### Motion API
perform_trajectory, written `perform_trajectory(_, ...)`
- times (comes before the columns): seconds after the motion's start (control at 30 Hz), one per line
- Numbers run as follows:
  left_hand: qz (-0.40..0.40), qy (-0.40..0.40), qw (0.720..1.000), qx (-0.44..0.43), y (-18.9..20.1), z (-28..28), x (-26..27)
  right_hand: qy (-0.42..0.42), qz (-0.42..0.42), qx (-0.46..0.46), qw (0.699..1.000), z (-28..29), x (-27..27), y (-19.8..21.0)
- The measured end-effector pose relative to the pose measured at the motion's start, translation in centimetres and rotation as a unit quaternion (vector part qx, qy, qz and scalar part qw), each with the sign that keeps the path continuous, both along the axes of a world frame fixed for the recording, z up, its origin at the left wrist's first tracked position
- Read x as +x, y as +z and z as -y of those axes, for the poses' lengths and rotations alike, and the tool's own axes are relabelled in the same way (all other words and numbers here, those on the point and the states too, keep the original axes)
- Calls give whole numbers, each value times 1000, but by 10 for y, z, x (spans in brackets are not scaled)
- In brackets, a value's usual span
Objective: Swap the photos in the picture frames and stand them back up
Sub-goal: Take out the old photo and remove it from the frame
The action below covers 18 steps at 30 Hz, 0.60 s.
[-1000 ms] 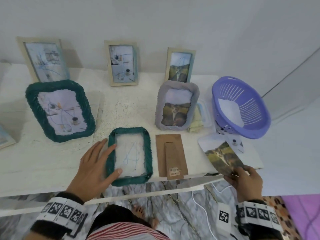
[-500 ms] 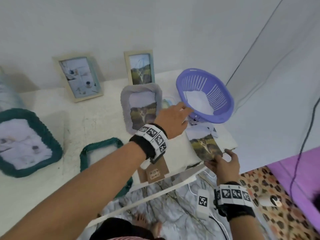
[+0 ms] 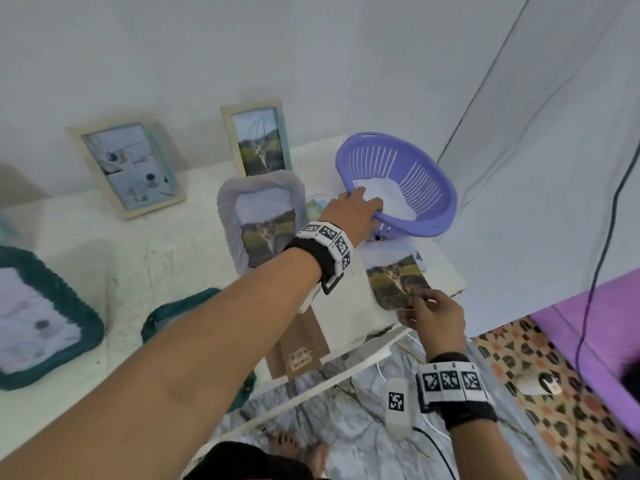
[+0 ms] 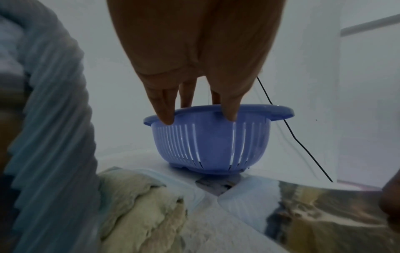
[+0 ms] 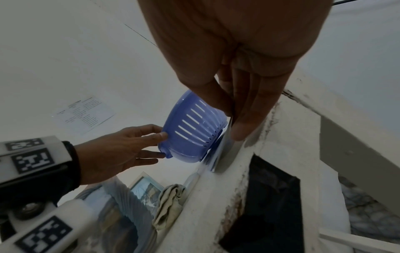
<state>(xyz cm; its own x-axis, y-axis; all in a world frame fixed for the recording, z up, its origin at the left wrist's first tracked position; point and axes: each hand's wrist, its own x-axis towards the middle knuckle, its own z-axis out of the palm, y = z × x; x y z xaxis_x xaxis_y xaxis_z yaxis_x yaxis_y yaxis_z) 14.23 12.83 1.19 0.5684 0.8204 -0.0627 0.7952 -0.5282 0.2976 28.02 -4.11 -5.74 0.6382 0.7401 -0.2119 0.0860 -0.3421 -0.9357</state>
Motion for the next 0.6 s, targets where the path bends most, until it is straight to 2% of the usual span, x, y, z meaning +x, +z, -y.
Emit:
perform_trajectory(0.17,53,-12,998,-8,12,-13,-11,11,14,-6,1000,-19,6,7)
perform_trajectory(0.43,67,-2,998,-21,9,-11,-15,55,118,-53,990,-68,17,-3)
perform_trajectory(0.6,48,-7,999,-5,10,-5,-15,79,154,-96,980,-72,21,-12)
